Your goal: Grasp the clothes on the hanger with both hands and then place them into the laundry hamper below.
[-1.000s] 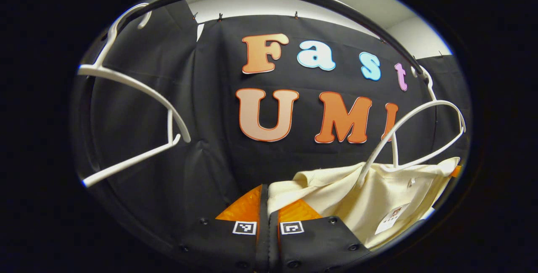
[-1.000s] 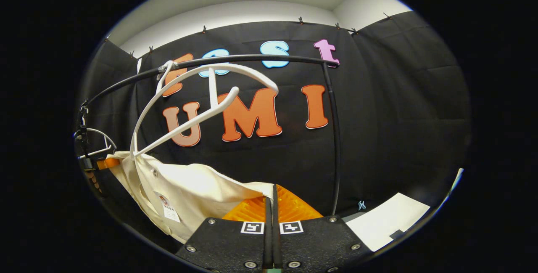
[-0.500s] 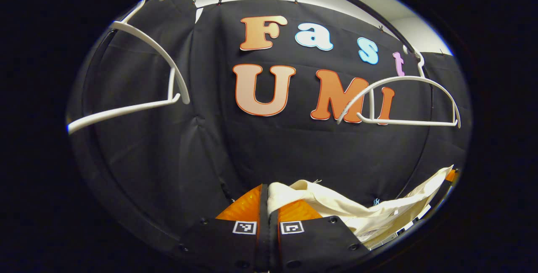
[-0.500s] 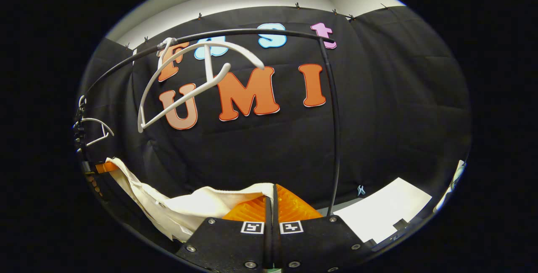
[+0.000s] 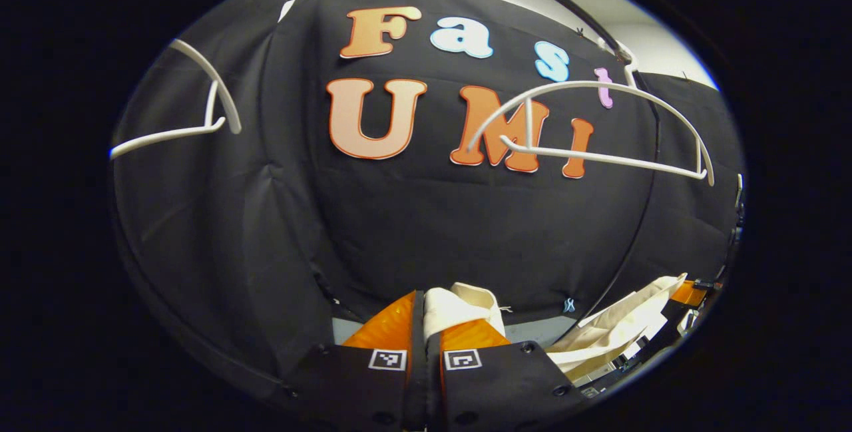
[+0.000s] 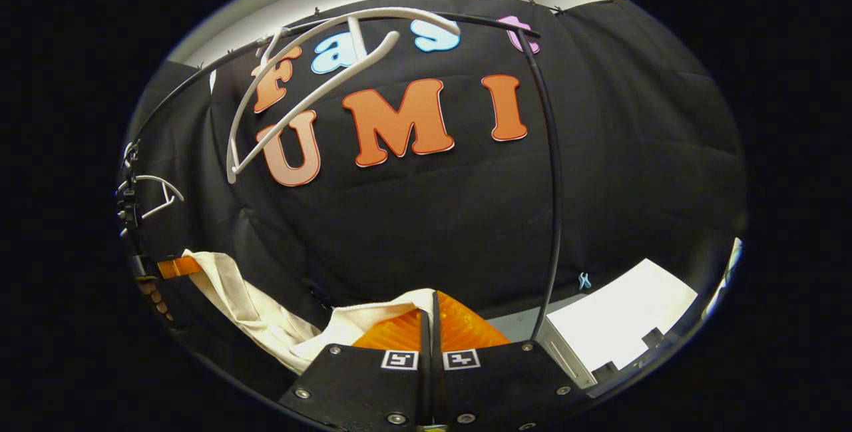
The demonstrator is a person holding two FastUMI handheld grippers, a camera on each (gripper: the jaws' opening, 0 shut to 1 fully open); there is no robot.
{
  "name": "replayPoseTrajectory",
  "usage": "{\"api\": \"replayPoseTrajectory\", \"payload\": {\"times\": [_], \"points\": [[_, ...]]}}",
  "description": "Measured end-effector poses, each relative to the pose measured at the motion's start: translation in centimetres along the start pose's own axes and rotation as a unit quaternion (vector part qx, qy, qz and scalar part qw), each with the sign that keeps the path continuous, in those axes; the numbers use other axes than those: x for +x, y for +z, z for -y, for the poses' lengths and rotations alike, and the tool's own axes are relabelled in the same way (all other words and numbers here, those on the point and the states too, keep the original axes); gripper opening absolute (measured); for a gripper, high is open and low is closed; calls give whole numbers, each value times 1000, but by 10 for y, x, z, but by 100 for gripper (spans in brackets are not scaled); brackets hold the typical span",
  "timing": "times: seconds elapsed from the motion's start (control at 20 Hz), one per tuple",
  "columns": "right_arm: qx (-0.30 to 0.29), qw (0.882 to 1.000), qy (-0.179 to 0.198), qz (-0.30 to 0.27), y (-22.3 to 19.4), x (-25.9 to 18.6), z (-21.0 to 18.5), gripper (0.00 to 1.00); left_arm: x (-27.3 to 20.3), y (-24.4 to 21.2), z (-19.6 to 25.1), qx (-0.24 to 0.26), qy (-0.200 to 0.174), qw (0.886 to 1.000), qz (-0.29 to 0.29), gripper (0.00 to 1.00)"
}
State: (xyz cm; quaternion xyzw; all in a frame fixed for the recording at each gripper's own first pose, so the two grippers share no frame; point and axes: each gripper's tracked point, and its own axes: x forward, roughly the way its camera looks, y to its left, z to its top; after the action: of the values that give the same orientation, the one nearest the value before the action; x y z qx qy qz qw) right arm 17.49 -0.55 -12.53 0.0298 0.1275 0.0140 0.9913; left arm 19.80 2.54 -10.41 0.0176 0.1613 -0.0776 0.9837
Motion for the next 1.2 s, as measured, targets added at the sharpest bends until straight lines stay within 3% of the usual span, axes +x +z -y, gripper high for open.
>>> {"api": "replayPoseTrajectory", "payload": {"times": [0.65, 1.2], "points": [[-21, 999, 40, -9, -5, -4, -64, 0, 1, -7, 120, 10, -113, 993, -15, 7], [-22, 995, 24, -95, -79, 16, -58, 0, 15, -104, 135, -5, -131, 981, -144, 7]]}}
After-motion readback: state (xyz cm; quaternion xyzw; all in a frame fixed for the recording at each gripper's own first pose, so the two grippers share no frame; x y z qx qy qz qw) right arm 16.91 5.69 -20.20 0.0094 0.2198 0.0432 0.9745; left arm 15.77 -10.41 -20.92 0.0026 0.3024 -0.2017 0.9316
